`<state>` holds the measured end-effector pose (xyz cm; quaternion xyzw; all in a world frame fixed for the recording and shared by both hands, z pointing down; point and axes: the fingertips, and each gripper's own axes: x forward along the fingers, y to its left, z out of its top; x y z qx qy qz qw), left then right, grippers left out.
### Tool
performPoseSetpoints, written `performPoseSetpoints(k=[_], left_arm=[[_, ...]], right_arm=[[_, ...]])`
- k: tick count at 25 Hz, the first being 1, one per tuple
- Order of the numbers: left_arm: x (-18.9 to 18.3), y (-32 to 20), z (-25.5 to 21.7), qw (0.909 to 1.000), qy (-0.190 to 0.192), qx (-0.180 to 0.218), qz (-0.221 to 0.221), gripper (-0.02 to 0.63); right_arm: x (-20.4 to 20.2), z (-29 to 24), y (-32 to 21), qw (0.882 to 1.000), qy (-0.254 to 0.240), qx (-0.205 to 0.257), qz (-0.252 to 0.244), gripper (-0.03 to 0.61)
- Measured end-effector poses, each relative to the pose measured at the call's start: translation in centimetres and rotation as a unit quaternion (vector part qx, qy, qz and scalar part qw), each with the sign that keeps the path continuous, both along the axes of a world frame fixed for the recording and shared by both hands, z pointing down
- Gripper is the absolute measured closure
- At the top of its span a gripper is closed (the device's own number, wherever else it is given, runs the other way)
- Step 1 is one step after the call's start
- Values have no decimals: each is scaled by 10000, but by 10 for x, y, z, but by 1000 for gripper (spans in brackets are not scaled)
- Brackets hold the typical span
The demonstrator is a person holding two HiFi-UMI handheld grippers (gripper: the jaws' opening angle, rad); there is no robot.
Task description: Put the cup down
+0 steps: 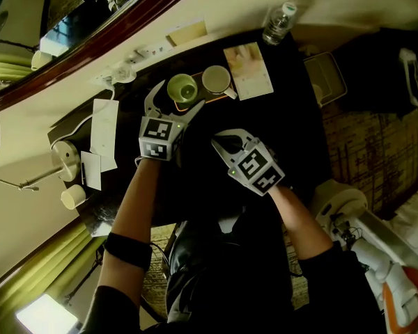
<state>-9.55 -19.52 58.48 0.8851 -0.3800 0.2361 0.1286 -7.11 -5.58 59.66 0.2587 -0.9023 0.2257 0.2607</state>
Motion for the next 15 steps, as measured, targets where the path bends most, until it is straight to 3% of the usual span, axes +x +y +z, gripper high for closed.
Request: performPoseSetpoints(k=[9,12,15], left_arm=[[-13,58,-42,10000,-54,15,-71,141],[-18,81,-60,9999,-93,137,-23,208],[-31,97,-87,9987,-47,313,-396,308]], right_arm=[[26,-34,8,9995,68,28,295,574],[33,-47,13,9995,90,32,302,574],[44,-55,17,9992,281,223,193,574]])
